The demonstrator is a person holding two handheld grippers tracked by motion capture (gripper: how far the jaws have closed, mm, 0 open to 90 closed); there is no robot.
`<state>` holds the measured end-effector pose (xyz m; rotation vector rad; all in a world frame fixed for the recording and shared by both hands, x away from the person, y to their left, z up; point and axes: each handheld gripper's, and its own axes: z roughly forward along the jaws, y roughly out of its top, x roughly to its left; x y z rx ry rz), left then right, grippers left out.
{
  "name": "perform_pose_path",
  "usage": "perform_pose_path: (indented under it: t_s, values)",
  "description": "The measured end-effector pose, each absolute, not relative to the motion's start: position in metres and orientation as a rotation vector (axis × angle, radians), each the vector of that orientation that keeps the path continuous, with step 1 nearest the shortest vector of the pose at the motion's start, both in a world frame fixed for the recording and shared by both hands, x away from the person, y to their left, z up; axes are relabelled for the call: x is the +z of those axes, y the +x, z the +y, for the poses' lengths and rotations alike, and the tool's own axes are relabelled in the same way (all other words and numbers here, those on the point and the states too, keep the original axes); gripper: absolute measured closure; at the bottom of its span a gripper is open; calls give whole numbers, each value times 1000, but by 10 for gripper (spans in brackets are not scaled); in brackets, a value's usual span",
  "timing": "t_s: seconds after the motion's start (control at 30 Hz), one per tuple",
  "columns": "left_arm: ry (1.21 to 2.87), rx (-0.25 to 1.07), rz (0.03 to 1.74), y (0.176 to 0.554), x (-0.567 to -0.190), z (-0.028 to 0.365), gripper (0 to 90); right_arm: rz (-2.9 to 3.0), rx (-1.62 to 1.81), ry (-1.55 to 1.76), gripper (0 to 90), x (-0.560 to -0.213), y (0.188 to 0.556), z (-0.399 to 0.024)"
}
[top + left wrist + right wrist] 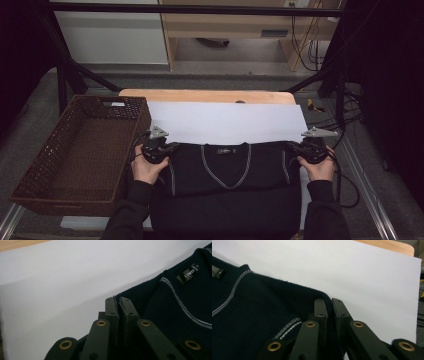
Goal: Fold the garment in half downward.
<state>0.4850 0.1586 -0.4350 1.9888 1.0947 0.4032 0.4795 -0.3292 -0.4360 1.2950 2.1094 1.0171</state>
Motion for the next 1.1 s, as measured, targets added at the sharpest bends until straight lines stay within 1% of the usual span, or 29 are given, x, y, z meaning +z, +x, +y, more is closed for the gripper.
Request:
perform_pose_path:
  t_s: [0.1,0.27,0.5,0.67,0.8,0.9,1.0,1.03,1.1]
  values:
    - [1983,390,1102,493,-443,157,847,2096,1014,1320,838,-445,487,-328]
    - [1976,415,1115,504,-448,155,847,2064,989,1345,838,-459,499,-328]
    - [1983,447,1128,526,-455,148,847,2031,949,1358,837,-464,514,-327]
    - [1962,436,1127,538,-464,150,845,2033,923,1389,835,-471,518,-330]
    - [1999,437,1119,544,-465,147,844,2038,902,1397,831,-476,519,-329]
    - [1994,422,1120,544,-465,147,840,2038,906,1401,823,-479,519,-331]
    - [1968,409,1132,541,-465,149,804,2028,927,1415,786,-478,518,-331]
    - [1959,422,1142,540,-464,151,769,2024,940,1415,751,-478,517,-331]
    - [1942,421,1170,538,-460,155,660,1995,941,1428,632,-475,515,-332]
